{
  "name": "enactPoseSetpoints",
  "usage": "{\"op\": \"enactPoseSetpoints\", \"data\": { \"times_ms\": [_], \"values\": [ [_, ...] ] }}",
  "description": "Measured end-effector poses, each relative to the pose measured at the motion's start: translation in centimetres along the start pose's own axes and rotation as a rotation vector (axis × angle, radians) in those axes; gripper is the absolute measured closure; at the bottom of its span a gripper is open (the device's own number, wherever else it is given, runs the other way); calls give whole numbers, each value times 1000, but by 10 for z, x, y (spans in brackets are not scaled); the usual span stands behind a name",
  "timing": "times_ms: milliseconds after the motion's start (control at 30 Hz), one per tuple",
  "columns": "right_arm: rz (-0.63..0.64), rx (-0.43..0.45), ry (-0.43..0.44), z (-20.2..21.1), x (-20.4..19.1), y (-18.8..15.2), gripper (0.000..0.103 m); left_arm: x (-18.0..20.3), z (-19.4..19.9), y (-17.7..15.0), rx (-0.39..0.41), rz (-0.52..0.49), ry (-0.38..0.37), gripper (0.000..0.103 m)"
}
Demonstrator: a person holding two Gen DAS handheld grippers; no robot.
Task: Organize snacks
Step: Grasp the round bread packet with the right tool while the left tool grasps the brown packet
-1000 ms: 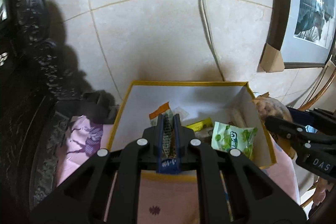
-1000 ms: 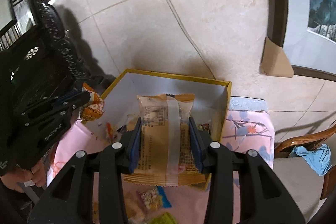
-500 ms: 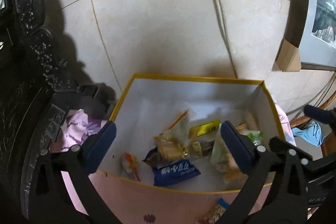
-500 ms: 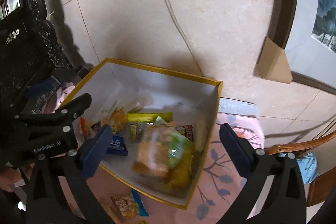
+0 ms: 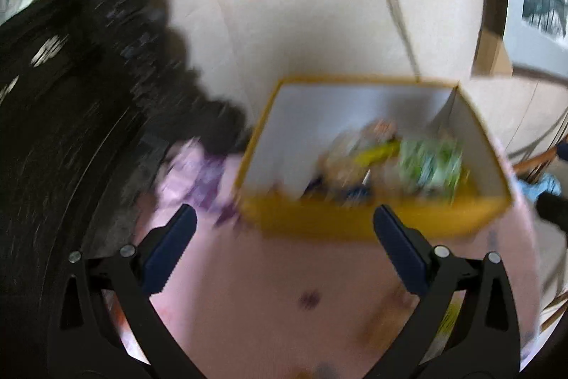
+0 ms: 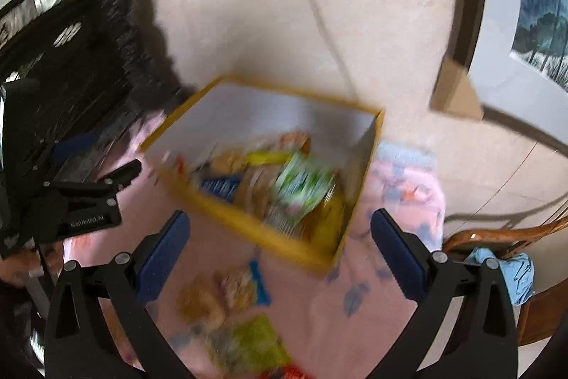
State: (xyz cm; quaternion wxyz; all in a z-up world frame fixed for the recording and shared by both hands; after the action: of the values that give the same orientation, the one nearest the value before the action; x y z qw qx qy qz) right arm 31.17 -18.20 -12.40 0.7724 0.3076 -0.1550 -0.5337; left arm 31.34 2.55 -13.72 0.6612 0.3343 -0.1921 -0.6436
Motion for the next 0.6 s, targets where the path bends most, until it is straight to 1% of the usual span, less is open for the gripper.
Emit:
{"op": "enactPoseSetpoints", "data": {
  "times_ms": [100,133,167,200,267,300,400,467,500,533,567,600],
  "values": [
    [65,-52,46,-7,-26,-35,1,-30,11,-58,-71,44,44,2],
    [105,-76,61,-15,-40,-50,1,-36,12,-75,-96,62,52,2],
    [136,-95,70,-23,-50,-62,1,-43,15,-100,-137,93,61,2],
    [158,-111,80,-30,-58,-69,1,-46,17,-116,-163,114,58,2],
    [204,-152,94,-52,-78,-88,1,-48,24,-159,-240,165,33,2],
    [227,-155,96,-62,-87,-94,1,-48,28,-176,-265,175,26,2],
    [303,-139,133,-83,-114,-104,1,-49,39,-206,-298,188,46,2],
    [358,-156,126,-95,-125,-111,1,-45,45,-226,-344,191,28,2],
    [375,-170,117,-103,-127,-116,3,-44,47,-236,-365,195,23,2],
    [380,-184,110,-108,-128,-121,10,-40,46,-240,-371,197,18,2],
    [382,-209,112,-113,-129,-127,39,-37,45,-246,-382,202,14,2],
    [382,-239,103,-120,-127,-133,42,-34,45,-250,-393,204,12,2]
  ]
}}
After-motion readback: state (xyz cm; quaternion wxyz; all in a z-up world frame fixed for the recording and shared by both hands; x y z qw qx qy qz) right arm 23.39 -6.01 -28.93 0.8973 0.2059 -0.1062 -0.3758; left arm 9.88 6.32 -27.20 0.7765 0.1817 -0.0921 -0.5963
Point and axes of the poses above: each gripper's, at about its wrist camera, not at the fingertips, and z roughly against the way its jaws point, x to its right, y to its top, the point moved 10 cm from there along -z, roughly the way its jaws point, and after that the axes turned 3 degrees about z, right-handed, at the moved point
